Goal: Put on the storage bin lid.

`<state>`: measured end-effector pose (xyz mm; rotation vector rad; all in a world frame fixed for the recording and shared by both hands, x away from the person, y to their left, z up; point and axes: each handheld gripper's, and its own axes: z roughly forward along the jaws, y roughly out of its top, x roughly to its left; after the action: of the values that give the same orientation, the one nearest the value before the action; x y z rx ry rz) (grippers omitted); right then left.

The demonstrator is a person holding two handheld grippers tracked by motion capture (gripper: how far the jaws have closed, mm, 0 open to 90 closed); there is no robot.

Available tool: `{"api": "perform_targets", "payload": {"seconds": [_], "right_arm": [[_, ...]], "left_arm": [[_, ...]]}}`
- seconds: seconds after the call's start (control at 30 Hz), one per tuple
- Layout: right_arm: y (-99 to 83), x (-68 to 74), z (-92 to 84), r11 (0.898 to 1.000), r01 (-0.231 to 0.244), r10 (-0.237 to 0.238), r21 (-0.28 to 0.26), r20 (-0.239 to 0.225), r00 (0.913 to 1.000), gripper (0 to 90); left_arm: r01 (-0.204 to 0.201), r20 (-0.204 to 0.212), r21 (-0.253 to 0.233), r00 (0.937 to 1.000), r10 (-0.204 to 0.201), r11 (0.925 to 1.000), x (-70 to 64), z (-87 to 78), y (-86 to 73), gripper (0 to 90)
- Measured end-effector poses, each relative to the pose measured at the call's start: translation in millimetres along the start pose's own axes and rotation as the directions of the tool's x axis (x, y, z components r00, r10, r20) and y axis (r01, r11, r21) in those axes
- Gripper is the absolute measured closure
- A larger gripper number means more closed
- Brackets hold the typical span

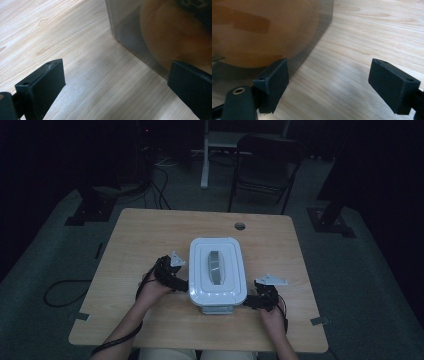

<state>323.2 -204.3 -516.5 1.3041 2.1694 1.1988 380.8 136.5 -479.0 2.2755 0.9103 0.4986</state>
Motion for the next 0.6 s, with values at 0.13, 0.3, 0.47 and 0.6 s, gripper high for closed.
{"api": "perform_targets", "payload": {"seconds": [0.13, 0.3, 0.47, 0.6], "right_arm": [[0.9, 2.8, 0.0, 1.000, 0.015, -0.015, 0.002, -0.001, 0.9999, 15.2], [1.6, -0.3, 1.9, 1.000, 0.004, -0.004, -0.007, 0.011, 0.9999, 13.2], [2.0, -0.3, 1.9, 1.000, 0.009, -0.008, -0.023, 0.015, 0.9999, 13.2], [1.8, -2.9, 0.6, 0.999, -0.004, 0.005, -0.031, 0.017, 0.9999, 13.2]], "left_arm": [[0.007, 0.004, -0.005, 1.0000, -0.006, 1.0000, 1.2, -2.1, -1.9, 1.8], [0.012, 0.028, -0.046, 0.9995, -0.011, 0.9989, -1.1, -9.0, -6.6, 1.9], [0.015, 0.035, -0.082, 0.9993, -0.012, 0.9965, -4.6, -15.0, -10.4, 1.8], [0.022, 0.035, -0.097, 0.9992, -0.019, 0.9950, -4.4, -19.8, -14.5, 1.9]]}}
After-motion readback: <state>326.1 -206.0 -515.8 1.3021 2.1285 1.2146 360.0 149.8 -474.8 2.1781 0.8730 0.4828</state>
